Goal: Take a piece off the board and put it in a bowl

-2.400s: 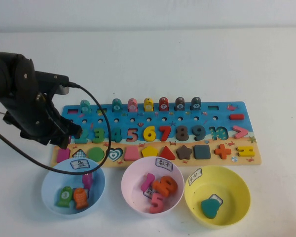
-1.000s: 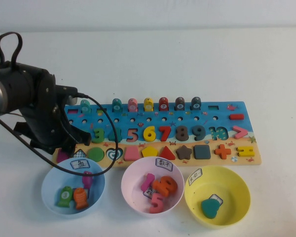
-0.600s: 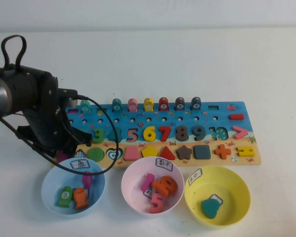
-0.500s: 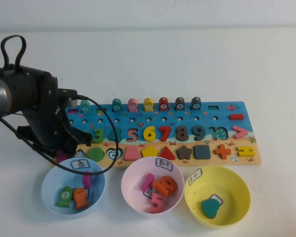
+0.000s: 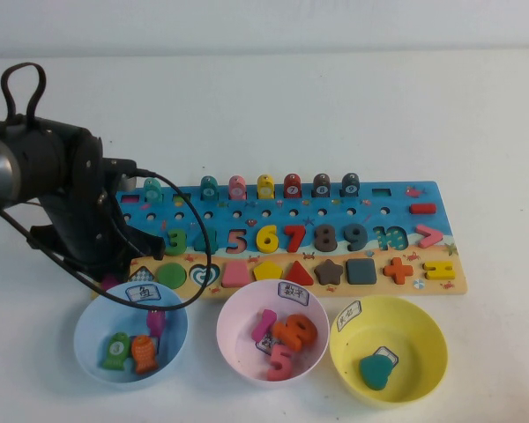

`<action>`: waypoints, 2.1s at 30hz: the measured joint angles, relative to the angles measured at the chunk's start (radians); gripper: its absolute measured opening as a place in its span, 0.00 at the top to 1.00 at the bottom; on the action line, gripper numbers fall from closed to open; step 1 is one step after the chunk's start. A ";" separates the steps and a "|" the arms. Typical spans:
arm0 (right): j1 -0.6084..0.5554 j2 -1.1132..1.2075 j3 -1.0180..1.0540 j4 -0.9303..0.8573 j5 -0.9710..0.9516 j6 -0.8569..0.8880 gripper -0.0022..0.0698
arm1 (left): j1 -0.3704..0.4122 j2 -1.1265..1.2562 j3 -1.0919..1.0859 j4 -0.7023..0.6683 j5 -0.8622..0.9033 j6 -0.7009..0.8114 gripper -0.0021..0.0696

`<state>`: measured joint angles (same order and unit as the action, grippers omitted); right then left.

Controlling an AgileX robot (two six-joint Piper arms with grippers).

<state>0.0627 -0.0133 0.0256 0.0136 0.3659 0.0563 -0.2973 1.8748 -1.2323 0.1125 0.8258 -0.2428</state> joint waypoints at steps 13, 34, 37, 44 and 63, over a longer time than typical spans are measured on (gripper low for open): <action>0.000 0.000 0.000 0.000 0.000 0.000 0.99 | 0.000 -0.004 0.000 0.000 -0.002 0.000 0.71; 0.000 0.000 0.000 0.000 0.000 0.000 0.99 | 0.000 -0.005 0.000 -0.008 0.001 0.000 0.71; 0.000 0.000 0.000 0.000 0.000 0.000 0.99 | 0.000 -0.005 0.000 -0.008 0.001 0.000 0.71; 0.000 0.000 0.000 0.000 0.000 0.000 0.99 | 0.000 -0.005 0.000 -0.008 0.001 0.000 0.71; 0.000 0.000 0.000 0.000 0.000 0.000 0.99 | 0.000 -0.043 0.002 0.019 0.012 0.003 0.71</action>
<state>0.0627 -0.0133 0.0256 0.0136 0.3659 0.0563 -0.2973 1.8321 -1.2303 0.1320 0.8380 -0.2397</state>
